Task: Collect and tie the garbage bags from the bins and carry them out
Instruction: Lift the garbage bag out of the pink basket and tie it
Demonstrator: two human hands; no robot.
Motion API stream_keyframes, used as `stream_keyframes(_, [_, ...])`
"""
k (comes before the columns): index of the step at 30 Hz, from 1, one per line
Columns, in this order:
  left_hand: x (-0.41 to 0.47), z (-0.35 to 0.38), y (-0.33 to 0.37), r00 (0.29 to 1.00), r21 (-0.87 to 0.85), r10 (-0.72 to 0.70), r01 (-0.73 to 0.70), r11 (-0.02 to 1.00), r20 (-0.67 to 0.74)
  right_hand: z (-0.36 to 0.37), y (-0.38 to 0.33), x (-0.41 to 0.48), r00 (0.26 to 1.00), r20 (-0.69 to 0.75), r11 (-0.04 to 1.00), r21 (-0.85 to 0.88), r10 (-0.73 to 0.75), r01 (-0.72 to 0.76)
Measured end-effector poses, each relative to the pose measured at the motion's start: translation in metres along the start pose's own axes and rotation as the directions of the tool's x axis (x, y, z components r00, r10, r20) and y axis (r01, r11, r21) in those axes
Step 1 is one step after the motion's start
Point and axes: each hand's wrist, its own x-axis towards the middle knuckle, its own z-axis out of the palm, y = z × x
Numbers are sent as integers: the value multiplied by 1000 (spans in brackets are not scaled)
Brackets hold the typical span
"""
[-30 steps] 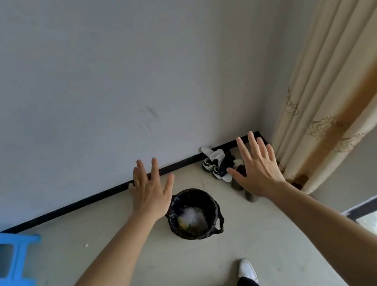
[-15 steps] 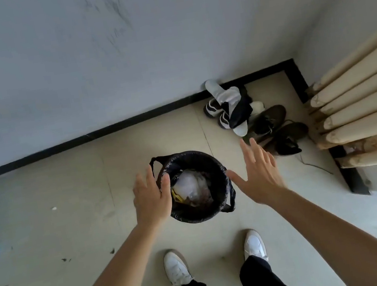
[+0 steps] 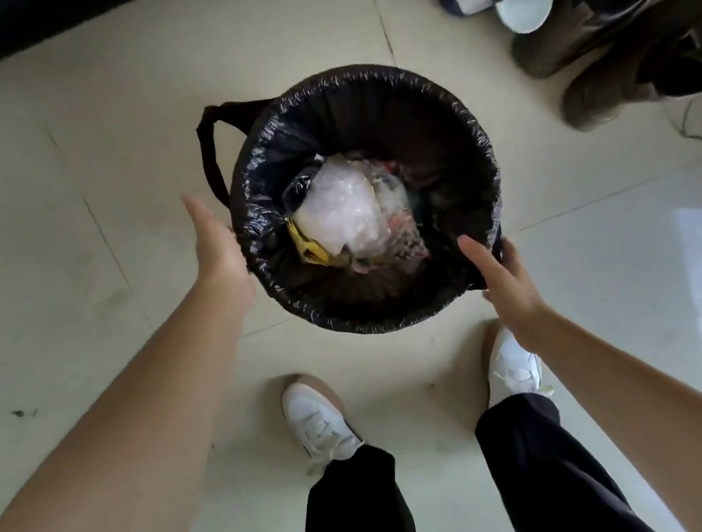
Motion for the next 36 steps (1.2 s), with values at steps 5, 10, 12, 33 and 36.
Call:
stream_keyframes(5, [14,-2,9,992,-93,42,-31,995,122,8,-11,17,970,-110,971,-127,-218,203])
stream_keyframes(10, [10,-3,-9,771,438,631,-538,720,-91,-2,-28,14,907,-157,751,-624,-390,215])
stream_keyframes(12, [-3,-5,-17,578,564,816,-673,479,-4,-2,-31,8,913,-157,676,-721,-377,155])
stream_keyframes(33, [-187,16,14,756,120,633,-621,774,-166,-37,-124,-95,795,-351,862,-317,-494,396])
stream_keyframes(36, [-199,-4,32,729,132,640,-629,766,-243,-40,-150,-130,706,-422,819,-213,-569,533])
